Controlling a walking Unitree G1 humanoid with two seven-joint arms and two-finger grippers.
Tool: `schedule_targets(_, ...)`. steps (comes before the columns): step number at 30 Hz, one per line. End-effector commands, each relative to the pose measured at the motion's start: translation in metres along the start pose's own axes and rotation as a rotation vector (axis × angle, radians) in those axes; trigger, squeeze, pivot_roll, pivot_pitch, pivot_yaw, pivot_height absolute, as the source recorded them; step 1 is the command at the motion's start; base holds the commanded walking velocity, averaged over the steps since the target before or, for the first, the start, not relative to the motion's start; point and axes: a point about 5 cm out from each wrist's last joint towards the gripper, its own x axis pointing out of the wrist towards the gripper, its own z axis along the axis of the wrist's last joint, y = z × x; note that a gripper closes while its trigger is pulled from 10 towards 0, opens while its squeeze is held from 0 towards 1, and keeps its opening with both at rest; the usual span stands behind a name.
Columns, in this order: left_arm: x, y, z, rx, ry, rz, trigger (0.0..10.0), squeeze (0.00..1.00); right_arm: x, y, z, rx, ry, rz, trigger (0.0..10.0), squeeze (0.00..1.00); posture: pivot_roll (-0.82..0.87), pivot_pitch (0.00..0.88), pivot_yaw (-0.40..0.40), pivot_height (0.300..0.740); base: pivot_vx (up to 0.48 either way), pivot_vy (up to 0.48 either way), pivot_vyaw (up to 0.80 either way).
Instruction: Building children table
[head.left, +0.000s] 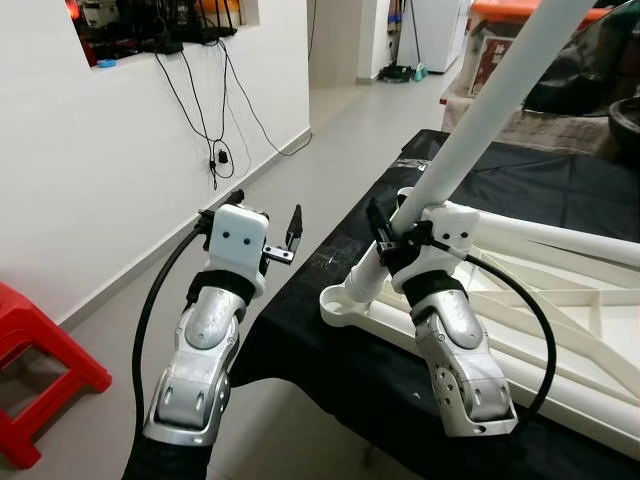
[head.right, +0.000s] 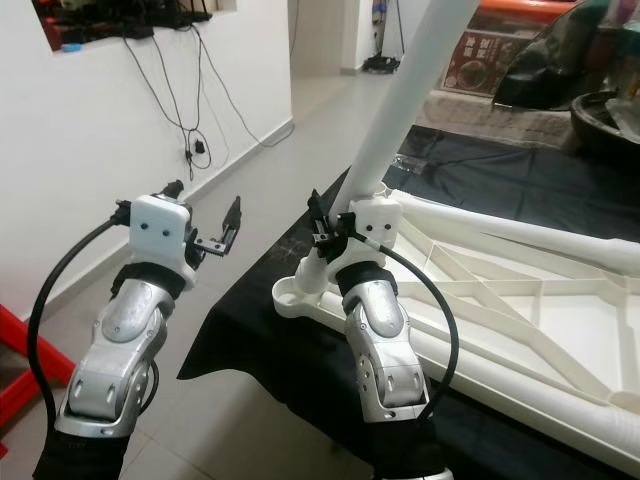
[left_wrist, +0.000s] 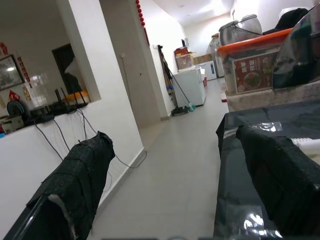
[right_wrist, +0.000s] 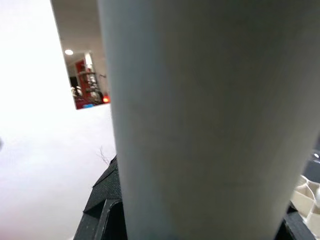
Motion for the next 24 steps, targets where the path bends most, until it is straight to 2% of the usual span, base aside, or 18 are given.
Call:
schedule_targets(1,-0.0023,-0.0028,-0.0022,0.02,0.003,-0.015,10.0,0.0,-0.0011,-0.0009,0.002,0.001,-0.018,-0.007,10.0,0.0,0.01,0.027,0.002,0.74,0.24,0.0,0.0)
schedule_targets(17,-0.0037,-0.0006,-0.0048,0.013,0.012,0.004,10.0,0.0,-0.0011,-0.0004,0.0019,0.006,-0.017,-0.006,10.0,0.0,0.02,0.029,0.002,0.74,0.015,0.0,0.0)
schedule_targets(24,-0.0046,-0.0011,-0.0047,-0.004,0.014,0.013,10.0,0.0,0.0058,-0.0063,0.0075,0.008,-0.037,-0.004,10.0,0.0,0.02,0.034,-0.006,0.74,0.0,0.0,0.0)
